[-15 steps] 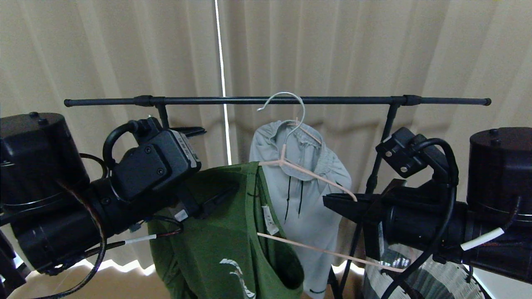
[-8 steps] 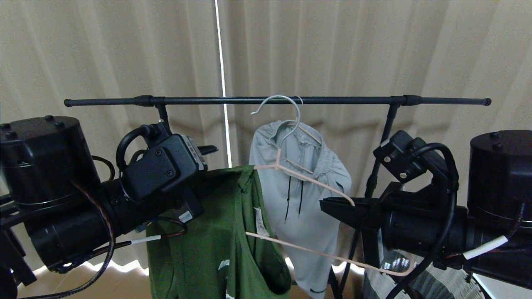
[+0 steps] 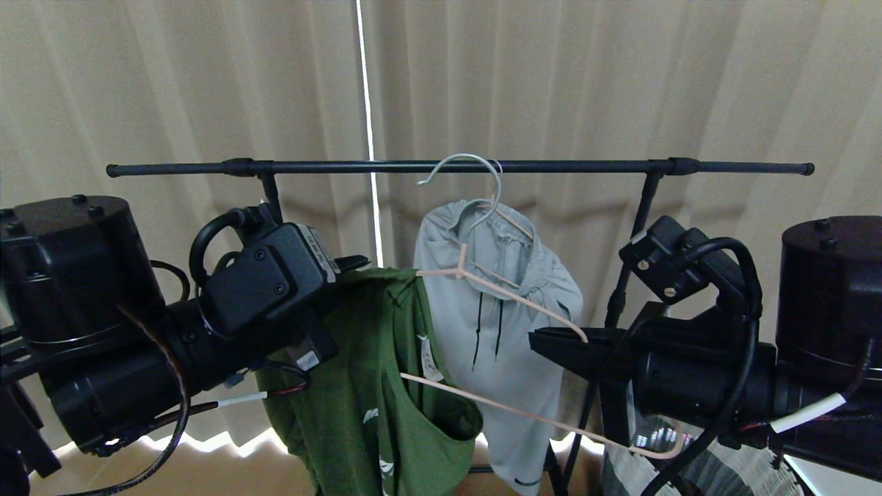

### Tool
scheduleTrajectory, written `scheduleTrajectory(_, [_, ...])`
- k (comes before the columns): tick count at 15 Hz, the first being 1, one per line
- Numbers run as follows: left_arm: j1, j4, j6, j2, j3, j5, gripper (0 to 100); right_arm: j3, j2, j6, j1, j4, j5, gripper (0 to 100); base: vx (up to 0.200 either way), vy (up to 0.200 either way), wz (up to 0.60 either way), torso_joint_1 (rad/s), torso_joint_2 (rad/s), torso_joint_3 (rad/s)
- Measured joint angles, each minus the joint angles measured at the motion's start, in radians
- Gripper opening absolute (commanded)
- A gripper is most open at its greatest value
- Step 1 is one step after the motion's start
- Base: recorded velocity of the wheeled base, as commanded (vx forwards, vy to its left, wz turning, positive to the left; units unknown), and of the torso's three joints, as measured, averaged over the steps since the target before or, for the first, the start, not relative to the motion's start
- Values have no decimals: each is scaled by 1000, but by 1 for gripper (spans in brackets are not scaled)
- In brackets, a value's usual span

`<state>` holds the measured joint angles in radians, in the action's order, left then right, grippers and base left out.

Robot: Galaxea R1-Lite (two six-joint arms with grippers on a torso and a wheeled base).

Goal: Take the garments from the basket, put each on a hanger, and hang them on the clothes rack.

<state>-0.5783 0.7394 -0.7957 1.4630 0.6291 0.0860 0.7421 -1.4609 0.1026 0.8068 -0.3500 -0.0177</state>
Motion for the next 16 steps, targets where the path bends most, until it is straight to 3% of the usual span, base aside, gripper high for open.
scheduleTrajectory(4, [3, 65, 1, 4, -26, -48, 0, -3, 1, -1, 0, -3, -10, 100, 0, 0, 0, 0, 0, 0])
scheduleTrajectory(10, [41, 67, 101, 4, -19, -335, 0, -104, 64, -6, 0, -4, -18, 100, 0, 0, 0, 0, 0, 0])
scheduleTrajectory(16, [41, 70, 177, 13, 99, -358, 0, -177, 73, -5, 36, -41, -11, 100, 0, 0, 0, 0, 0, 0])
